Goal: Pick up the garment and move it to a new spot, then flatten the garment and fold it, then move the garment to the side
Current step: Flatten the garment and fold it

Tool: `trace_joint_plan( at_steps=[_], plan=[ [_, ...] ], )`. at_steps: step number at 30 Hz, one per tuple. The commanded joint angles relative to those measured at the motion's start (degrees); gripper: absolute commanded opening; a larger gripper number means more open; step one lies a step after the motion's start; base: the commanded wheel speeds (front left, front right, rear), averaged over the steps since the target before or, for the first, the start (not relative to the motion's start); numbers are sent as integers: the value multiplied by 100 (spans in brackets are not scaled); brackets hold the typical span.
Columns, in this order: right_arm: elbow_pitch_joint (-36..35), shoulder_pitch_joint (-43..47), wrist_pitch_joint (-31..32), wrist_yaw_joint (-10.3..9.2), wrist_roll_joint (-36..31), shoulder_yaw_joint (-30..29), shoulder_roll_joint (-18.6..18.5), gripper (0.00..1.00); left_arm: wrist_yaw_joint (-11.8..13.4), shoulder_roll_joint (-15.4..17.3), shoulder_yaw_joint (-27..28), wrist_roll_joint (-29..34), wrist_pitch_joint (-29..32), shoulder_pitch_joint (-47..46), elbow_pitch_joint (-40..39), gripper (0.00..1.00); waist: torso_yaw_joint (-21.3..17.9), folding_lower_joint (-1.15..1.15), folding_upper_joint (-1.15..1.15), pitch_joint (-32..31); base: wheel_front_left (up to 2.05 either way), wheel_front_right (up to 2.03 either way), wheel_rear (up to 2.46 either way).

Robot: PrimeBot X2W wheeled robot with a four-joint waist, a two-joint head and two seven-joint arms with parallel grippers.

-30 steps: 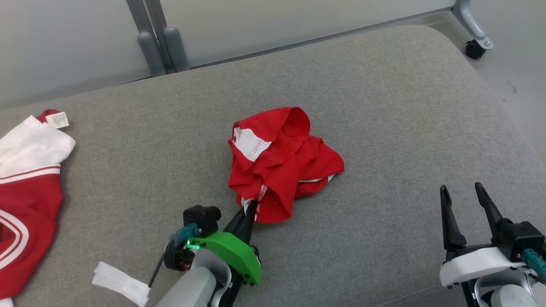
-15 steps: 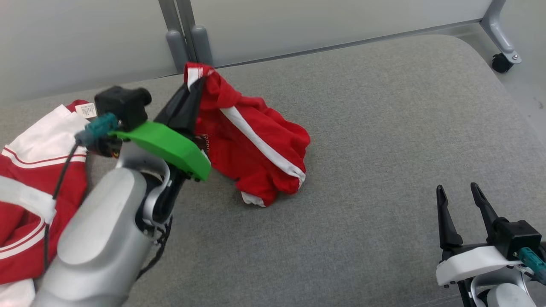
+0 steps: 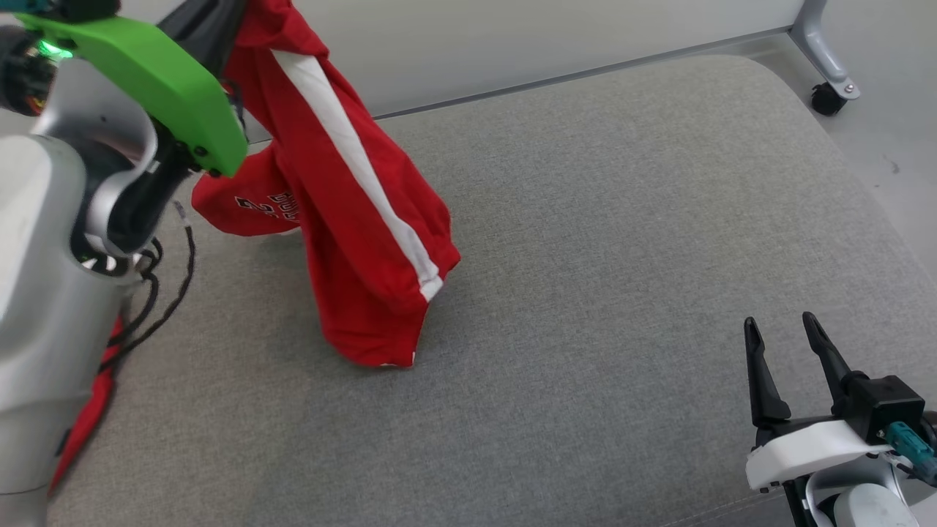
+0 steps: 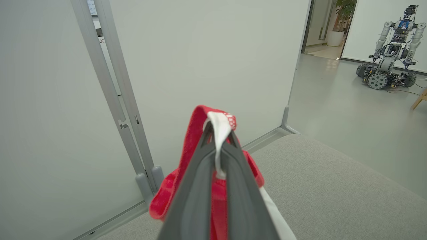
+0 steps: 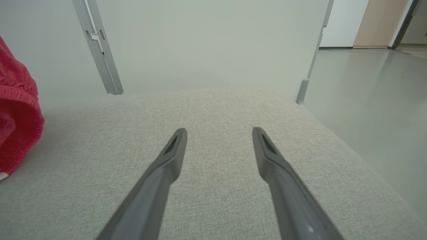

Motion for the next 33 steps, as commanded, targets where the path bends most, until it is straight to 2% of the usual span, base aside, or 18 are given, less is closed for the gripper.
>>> trace_joint_plan(
  at_steps=[1,5,7,11,14,19,23,24,25,26,27,33],
  plan=[
    [8,-89,-17,-2,35,5,-24,100,-56,91,43,-61,91,-163,33,0,-68,0,0,22,0,0,0],
    [3,-70,-17,-2,32,-12,-36,100,-185,156,33,-163,302,-382,48,0,-103,0,0,65,0,0,0],
    [11,-66,-17,-2,28,-3,-34,100,-244,24,-60,-232,335,-387,0,0,-99,0,0,92,0,0,0],
    [28,-114,-17,-2,36,66,-21,100,-340,-448,-429,-399,360,-91,-65,0,-83,0,0,151,0,0,0],
    [43,-178,-17,-2,43,178,-5,100,-415,-917,-888,-387,347,112,62,0,-91,0,0,213,0,0,0],
    [73,-423,-17,-2,80,488,59,100,-532,-1770,-1796,-249,318,331,682,0,-306,0,0,486,0,0,0],
    [129,-579,-17,-2,187,662,150,100,-569,-2124,-2261,-92,-12,247,1222,0,-530,0,0,734,0,0,0],
    [144,-608,-17,-2,217,702,185,100,-523,-2178,-2326,-46,-192,219,1375,18,-610,0,0,808,0,0,0],
    [165,-615,-17,-2,252,710,207,100,-534,-2221,-2418,-5,-323,201,1490,41,-663,0,0,850,0,0,0],
    [191,-619,-17,-2,283,739,225,100,-517,-2255,-2502,51,-515,181,1612,95,-736,0,0,902,0,0,0],
    [209,-610,-17,-2,303,756,230,100,-463,-2265,-2544,55,-652,164,1711,100,-793,0,0,942,0,0,0],
    [305,-517,-17,-2,510,709,258,100,-286,-2259,-3142,-333,-1257,146,1785,100,-1005,0,0,1041,0,0,0]
  ],
)
